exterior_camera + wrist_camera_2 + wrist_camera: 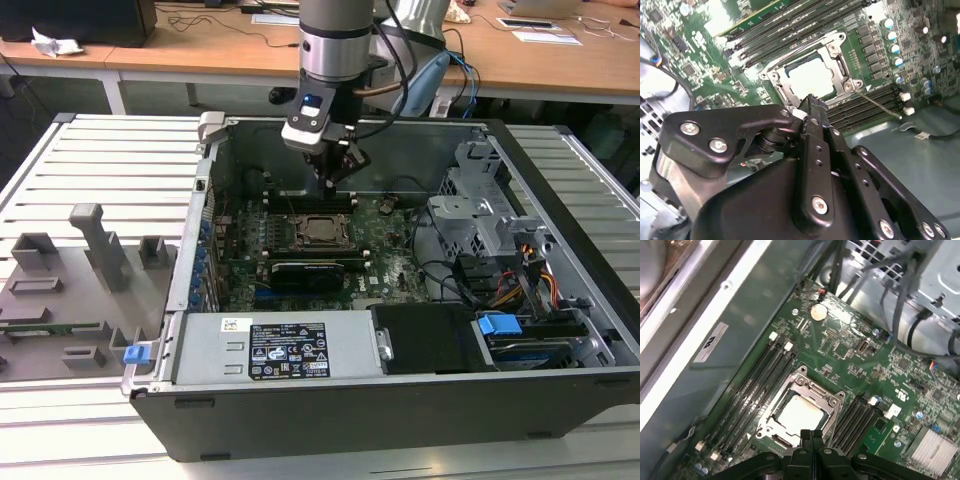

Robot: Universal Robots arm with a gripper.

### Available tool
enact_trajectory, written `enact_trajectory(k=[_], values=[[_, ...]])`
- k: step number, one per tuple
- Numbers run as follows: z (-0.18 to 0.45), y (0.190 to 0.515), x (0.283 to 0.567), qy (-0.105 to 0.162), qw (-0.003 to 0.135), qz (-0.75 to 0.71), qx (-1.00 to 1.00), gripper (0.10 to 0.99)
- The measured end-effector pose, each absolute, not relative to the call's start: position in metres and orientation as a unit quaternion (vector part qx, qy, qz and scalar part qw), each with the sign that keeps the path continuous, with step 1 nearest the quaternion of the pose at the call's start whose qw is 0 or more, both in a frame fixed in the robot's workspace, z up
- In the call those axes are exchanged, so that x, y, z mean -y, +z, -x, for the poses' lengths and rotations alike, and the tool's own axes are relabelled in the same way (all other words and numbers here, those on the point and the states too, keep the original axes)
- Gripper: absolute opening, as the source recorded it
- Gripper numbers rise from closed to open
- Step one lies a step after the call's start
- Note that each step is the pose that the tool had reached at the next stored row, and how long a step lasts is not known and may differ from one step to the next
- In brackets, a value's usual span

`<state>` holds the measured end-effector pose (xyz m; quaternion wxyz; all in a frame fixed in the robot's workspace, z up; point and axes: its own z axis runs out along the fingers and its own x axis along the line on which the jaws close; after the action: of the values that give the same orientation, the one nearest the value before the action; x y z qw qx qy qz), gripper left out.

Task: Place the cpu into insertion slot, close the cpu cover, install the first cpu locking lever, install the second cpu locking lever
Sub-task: 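Install the first cpu locking lever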

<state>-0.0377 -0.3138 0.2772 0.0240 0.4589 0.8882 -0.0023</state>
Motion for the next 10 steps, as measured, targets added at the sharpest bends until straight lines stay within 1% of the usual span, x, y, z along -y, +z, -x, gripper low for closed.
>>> enact_trajectory(k=[10], values=[[0.0377,0.2770,0.3138,0.001,0.024,-0.350,-0.937,0.106]])
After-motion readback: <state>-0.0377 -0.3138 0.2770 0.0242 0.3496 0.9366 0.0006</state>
